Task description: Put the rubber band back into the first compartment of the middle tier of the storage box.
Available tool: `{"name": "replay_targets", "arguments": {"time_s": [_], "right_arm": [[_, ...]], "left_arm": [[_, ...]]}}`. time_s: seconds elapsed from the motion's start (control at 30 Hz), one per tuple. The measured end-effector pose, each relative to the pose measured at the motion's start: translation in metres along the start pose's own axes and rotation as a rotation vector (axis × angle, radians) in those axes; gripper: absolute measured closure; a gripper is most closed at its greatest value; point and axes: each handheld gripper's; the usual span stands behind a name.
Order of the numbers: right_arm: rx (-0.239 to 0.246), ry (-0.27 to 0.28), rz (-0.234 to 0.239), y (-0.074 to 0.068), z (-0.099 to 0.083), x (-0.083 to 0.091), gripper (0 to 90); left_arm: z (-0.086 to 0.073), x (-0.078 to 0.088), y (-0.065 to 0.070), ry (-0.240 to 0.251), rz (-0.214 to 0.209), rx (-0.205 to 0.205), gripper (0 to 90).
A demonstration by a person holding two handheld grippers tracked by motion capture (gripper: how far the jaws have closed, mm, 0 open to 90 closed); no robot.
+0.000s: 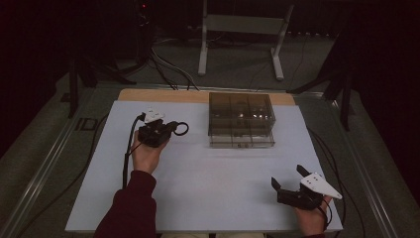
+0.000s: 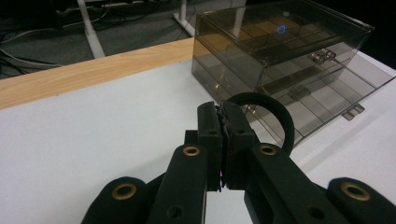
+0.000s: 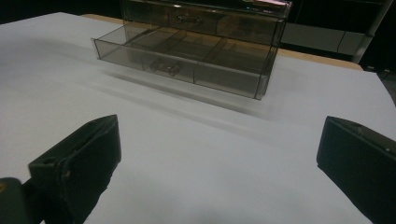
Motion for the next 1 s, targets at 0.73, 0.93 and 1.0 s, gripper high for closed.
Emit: {"name": "replay_targets", "arguments": {"time_s": [0.73,0.93,1.0], "right_arm": [[-0.001,0.003,0.0,0.0,0.0,0.0,0.2],[-0.001,0.003,0.0,0.0,0.0,0.0,0.2],[-0.001,0.003,0.0,0.0,0.0,0.0,0.2]], "left_arm": [[0.008,-0.013,0.005,-0.003,-0.021,0.006,89.2],[0.011,-0.017,0.01,-0.006,-0.025,-0.006,89.1],[0.012,-0.019,0.011,-0.007,-0.026,-0.008,89.2]]}}
Point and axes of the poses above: each handheld gripper's, and its own axes: x roughly backward along the jaws, z roughly out of its top, y roughly to its right, and after that the axes turned 8 degrees about -y, right-handed
